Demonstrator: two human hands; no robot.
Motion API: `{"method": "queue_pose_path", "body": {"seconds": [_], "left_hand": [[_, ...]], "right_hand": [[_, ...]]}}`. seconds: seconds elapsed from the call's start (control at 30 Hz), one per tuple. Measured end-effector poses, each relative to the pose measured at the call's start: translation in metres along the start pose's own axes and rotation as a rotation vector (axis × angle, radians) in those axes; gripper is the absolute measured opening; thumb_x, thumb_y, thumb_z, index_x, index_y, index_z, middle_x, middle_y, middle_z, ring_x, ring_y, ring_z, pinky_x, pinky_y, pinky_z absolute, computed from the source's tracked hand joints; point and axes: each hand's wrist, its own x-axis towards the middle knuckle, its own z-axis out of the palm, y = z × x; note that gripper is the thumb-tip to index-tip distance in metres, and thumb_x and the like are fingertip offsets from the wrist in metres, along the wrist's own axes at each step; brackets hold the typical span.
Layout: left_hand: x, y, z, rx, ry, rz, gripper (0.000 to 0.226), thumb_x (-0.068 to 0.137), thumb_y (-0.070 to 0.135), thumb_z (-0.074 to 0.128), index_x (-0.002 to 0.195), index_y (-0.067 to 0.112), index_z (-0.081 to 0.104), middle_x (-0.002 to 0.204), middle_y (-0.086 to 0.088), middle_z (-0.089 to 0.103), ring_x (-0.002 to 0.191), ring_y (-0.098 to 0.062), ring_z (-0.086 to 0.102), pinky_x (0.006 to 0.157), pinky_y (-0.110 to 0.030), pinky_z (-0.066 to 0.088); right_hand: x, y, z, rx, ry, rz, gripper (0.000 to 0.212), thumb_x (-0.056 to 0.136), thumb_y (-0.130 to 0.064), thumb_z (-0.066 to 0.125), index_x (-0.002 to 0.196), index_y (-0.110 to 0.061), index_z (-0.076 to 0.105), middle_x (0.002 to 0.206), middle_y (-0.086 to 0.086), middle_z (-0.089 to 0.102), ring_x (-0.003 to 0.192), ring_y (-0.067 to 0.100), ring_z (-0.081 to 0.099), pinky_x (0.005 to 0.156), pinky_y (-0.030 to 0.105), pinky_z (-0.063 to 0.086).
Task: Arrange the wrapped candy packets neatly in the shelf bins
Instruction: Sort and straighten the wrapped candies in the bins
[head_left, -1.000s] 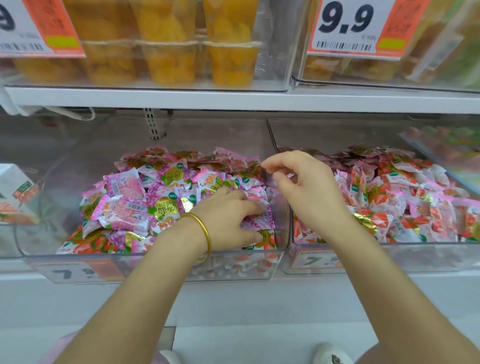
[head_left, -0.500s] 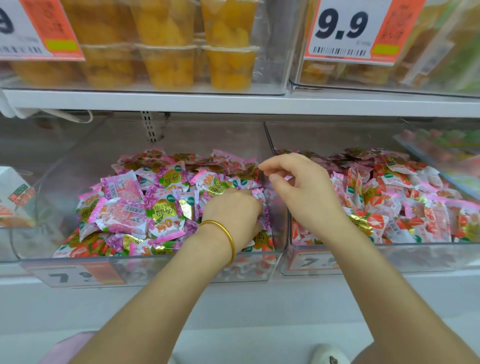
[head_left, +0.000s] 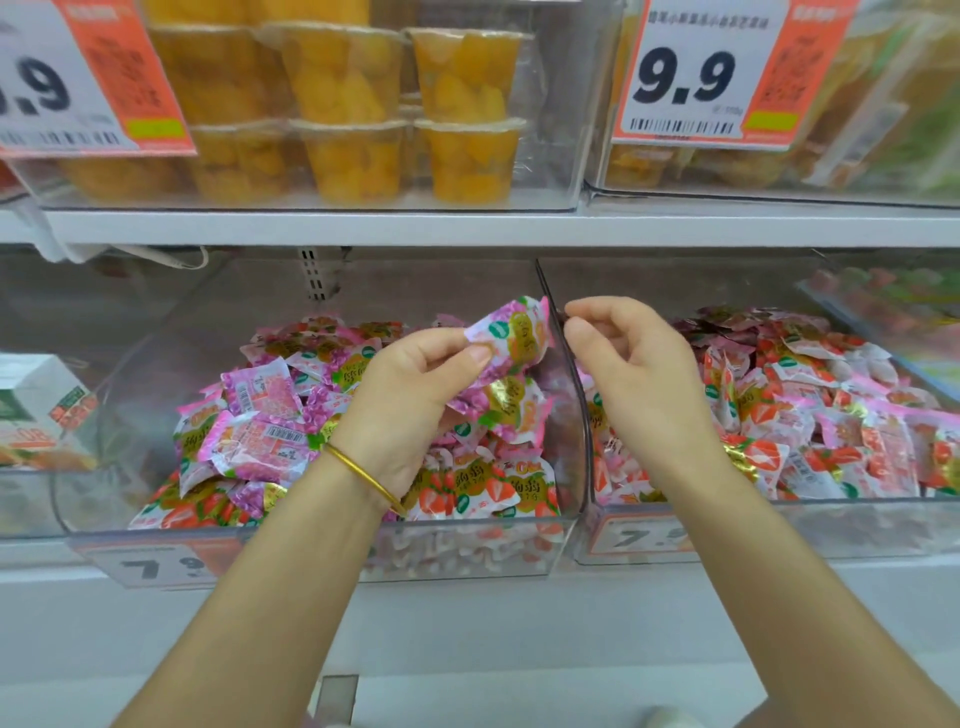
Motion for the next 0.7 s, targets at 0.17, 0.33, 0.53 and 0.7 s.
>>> {"method": "queue_pose_path", "body": {"seconds": [0.17,0.33,0.53,0.7], "left_hand": [[-0.002,0.003,0.006,-0.276,-0.118,-0.078,0.020,0.084,0.011,0.055,0.101,0.004,0.065,0.097,-0.009,0.066,0.088,-0.020,0.059,0.082,-0.037,0.049],[-0.003,0.005,0.015,-0.423,-0.187,-0.087,0.027,0.084,0.009,0.052,0.107,-0.001,0.062,0.100,-0.012,0.069,0.085,-0.018,0.066,0.081,-0.033,0.054],[-0.002,0.002,0.025,-0.476,-0.141,-0.114,0.030,0.081,0.024,0.058,0.101,0.002,0.064,0.098,-0.011,0.070,0.087,-0.019,0.067,0.077,-0.030,0.057],[-0.001,-0.003,0.033,-0.288,0.048,-0.019,0.008,0.088,0.009,0.058,0.083,0.014,0.063,0.074,0.003,0.066,0.068,-0.006,0.063,0.059,-0.021,0.052]], "right_hand": [[0.000,0.001,0.003,0.004,-0.032,0.039,0.029,0.089,-0.044,0.054,0.108,-0.024,0.061,0.096,-0.008,0.064,0.091,0.001,0.059,0.079,0.017,0.047],[0.003,0.001,-0.001,0.329,-0.103,0.169,0.025,0.088,-0.033,0.061,0.101,-0.011,0.067,0.094,0.006,0.072,0.088,0.018,0.070,0.078,0.037,0.057],[0.006,0.005,-0.006,0.405,-0.011,0.238,0.014,0.082,-0.024,0.070,0.078,-0.011,0.065,0.079,0.008,0.071,0.073,0.021,0.070,0.069,0.038,0.059],[0.003,0.005,-0.002,0.269,-0.027,0.194,0.026,0.083,-0.034,0.068,0.088,-0.012,0.056,0.095,0.018,0.065,0.085,0.037,0.064,0.075,0.050,0.054]]}}
